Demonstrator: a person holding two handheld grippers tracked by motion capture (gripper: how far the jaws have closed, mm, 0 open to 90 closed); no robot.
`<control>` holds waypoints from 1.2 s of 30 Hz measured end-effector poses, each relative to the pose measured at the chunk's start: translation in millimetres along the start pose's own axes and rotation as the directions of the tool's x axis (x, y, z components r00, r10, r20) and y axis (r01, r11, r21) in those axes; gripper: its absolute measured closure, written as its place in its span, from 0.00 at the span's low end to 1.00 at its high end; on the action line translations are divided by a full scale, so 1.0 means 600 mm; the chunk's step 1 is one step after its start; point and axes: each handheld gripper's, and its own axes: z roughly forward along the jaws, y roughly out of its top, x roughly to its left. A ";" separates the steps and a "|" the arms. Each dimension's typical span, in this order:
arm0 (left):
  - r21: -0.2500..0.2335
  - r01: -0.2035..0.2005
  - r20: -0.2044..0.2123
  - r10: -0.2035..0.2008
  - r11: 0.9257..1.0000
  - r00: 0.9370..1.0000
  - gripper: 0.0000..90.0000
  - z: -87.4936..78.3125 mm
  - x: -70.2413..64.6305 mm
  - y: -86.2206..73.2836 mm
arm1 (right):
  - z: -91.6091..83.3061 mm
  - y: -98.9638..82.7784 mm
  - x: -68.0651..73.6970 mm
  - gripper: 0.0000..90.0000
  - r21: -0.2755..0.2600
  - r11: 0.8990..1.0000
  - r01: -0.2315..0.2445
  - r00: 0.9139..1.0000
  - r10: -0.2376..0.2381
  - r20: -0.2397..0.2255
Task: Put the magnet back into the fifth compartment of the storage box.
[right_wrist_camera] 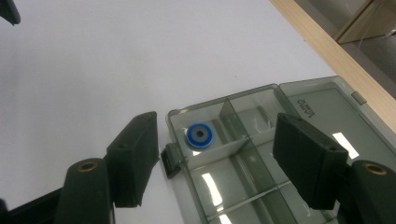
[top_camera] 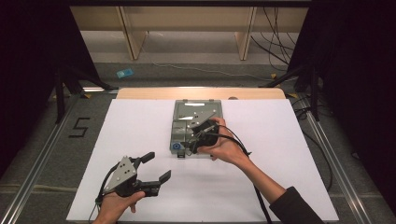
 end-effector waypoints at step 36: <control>0.003 -0.005 -0.010 0.005 1.000 1.000 0.18 -0.001 0.001 0.001 | -0.043 -0.037 0.009 0.34 -0.088 0.994 -0.058 0.998 0.058 -0.007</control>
